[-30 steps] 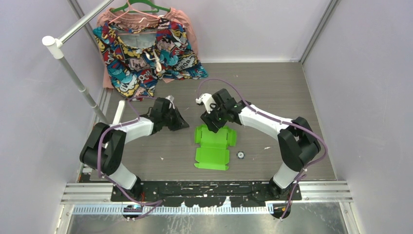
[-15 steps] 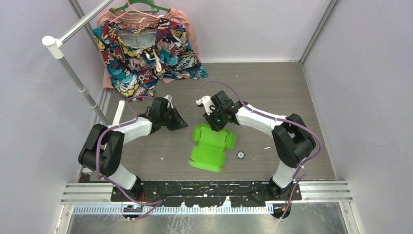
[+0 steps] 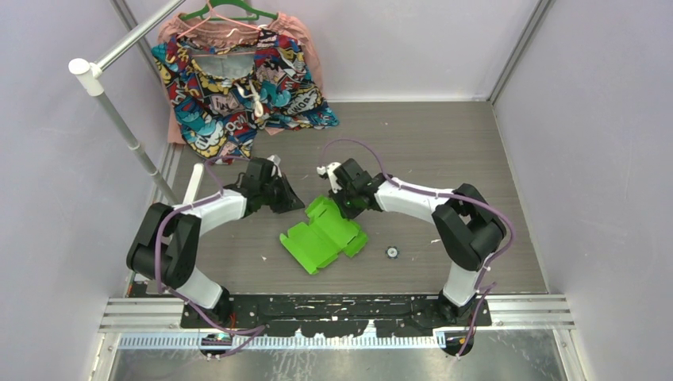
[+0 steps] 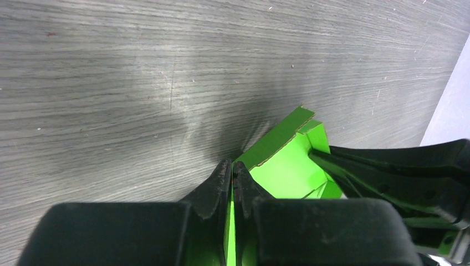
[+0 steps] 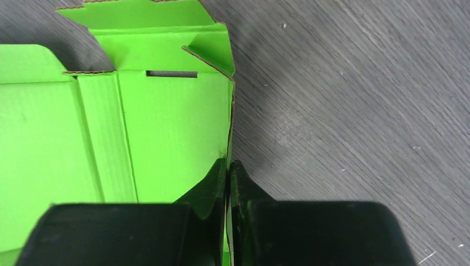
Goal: Fold the paper box
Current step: Fold the paper box at the center of the board.
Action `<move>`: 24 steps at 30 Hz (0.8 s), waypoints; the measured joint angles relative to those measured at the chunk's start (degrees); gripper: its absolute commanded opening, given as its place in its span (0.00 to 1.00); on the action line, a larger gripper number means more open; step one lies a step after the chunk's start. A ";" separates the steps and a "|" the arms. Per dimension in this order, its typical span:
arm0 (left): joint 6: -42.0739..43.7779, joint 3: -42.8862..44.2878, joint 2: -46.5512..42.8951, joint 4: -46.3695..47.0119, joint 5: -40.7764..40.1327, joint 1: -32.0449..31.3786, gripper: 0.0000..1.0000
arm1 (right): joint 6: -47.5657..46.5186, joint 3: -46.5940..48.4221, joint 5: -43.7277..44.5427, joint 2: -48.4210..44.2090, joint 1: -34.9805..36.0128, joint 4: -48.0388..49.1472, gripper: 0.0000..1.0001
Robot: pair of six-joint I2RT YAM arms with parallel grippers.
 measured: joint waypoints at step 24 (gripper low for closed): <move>3.54 2.99 1.57 -7.28 -0.66 3.52 0.05 | 8.52 -1.05 26.71 3.76 12.46 4.59 0.01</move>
